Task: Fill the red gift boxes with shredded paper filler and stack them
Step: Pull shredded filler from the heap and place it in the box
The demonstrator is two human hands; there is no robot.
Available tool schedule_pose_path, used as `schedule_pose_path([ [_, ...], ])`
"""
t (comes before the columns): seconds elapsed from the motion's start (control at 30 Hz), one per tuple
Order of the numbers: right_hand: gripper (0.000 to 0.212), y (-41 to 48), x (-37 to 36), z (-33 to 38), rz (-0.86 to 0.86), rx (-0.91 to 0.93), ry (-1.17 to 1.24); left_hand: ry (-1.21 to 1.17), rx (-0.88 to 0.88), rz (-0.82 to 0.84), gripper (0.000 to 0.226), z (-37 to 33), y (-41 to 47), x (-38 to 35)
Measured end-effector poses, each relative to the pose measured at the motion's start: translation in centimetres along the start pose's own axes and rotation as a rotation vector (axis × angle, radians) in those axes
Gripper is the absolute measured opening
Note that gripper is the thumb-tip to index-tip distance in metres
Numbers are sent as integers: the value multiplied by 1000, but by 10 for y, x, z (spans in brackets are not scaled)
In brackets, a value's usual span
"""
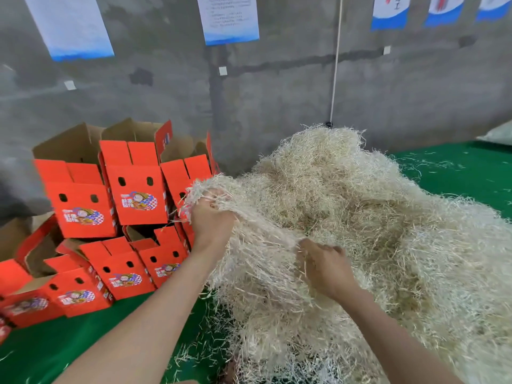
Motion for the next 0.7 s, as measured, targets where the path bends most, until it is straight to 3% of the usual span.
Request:
schedule_pose_path([
  [0.13,36,-17,-14,-64,183,-230,63,-2,-16,15,33,4,4,9],
  [0.23,31,-15,-6,-69,306,-216,207,-12,21,16,37,2,3,7],
  [0.33,12,3,33,-47,122,-123,438,-52,-16,75,45,-5,-2,-2],
  [0.43,30,11,74,-8,-186,24,433,-86,-47,134,51,-12,-9,-10],
  [0.5,34,11,72,32,-173,136,488,-113,-42,142,49,-15,-17,-17],
  [0.63,52,-2,5,74,-20,204,151,-246,38,37,45,-25,-10,-17],
  [0.7,51,-5,-21,56,-14,117,62,-233,16,22,45,-35,0,-13],
])
Point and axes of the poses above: each hand's wrist, its own y-axis towards the middle knuckle, its own x-axis out of the back of the hand, z = x × y, the point moved 5 cm from there along y, towards the middle knuckle, and after that the axes turned 6 degrees about -y, right-handed, at the moved point
